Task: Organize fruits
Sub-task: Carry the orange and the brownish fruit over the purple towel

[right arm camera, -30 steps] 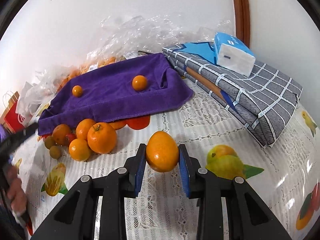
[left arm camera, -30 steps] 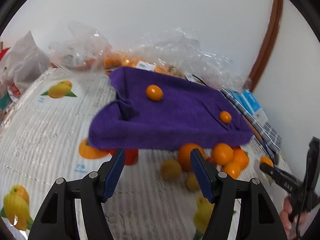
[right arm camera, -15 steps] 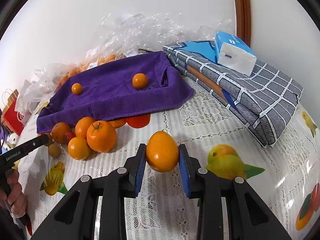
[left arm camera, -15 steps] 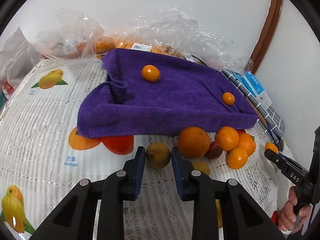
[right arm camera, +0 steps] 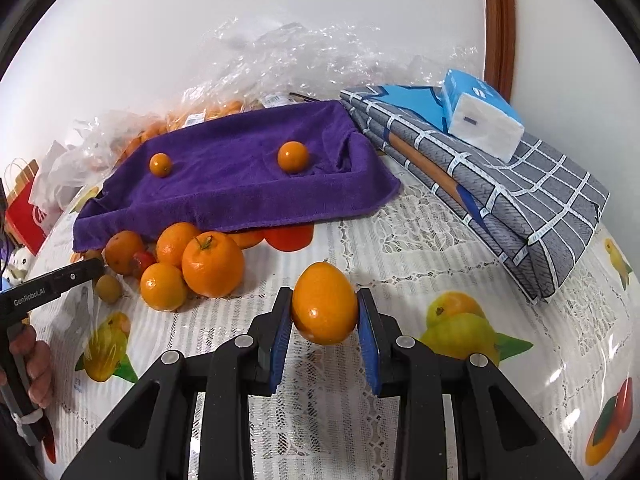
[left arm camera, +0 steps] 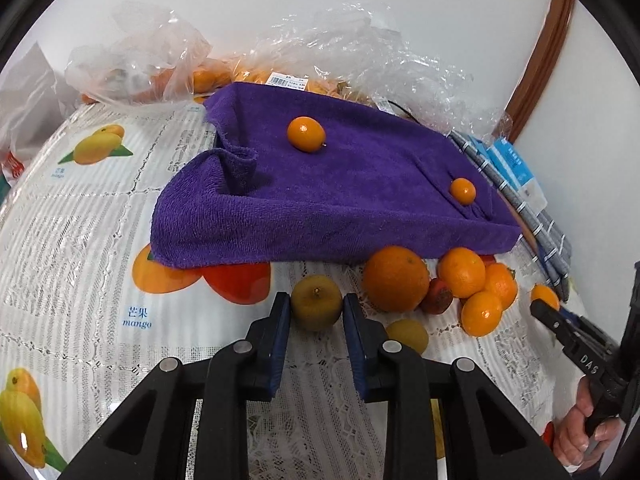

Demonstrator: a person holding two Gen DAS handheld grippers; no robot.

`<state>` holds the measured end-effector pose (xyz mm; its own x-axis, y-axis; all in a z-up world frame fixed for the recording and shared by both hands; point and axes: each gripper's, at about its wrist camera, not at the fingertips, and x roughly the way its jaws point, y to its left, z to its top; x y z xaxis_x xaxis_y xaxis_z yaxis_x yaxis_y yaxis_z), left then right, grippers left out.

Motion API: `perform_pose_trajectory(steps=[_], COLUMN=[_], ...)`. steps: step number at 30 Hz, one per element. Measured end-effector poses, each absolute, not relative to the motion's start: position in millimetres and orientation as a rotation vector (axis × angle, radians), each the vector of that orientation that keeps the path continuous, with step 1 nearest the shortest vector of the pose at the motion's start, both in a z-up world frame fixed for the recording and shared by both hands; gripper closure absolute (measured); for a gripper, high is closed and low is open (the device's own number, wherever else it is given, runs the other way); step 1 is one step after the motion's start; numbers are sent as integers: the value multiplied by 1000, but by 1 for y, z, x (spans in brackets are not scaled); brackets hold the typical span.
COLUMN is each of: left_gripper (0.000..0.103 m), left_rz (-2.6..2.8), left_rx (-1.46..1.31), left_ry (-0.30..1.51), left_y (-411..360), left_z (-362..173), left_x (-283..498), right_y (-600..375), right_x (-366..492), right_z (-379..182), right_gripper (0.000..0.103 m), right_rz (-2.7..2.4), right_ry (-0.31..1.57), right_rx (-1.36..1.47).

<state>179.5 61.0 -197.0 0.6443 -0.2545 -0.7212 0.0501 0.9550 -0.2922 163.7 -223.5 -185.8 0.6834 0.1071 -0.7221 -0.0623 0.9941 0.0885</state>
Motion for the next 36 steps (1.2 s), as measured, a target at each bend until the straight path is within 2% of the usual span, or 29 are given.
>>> perform_pose_trajectory(steps=[7, 13, 36], left_gripper=[78, 78, 78], left_rz=[-198, -172, -190], left_rx=[-241, -236, -234], left_ry=[718, 627, 587], left_y=[56, 58, 59], left_z=[-178, -165, -161], left_x=[159, 146, 139], right_y=[-223, -227, -229], right_x=[164, 152, 141], right_z=[-187, -177, -169], right_gripper=[71, 71, 71], right_rz=[83, 95, 176], right_ry=[820, 740, 681], right_rx=[58, 81, 122])
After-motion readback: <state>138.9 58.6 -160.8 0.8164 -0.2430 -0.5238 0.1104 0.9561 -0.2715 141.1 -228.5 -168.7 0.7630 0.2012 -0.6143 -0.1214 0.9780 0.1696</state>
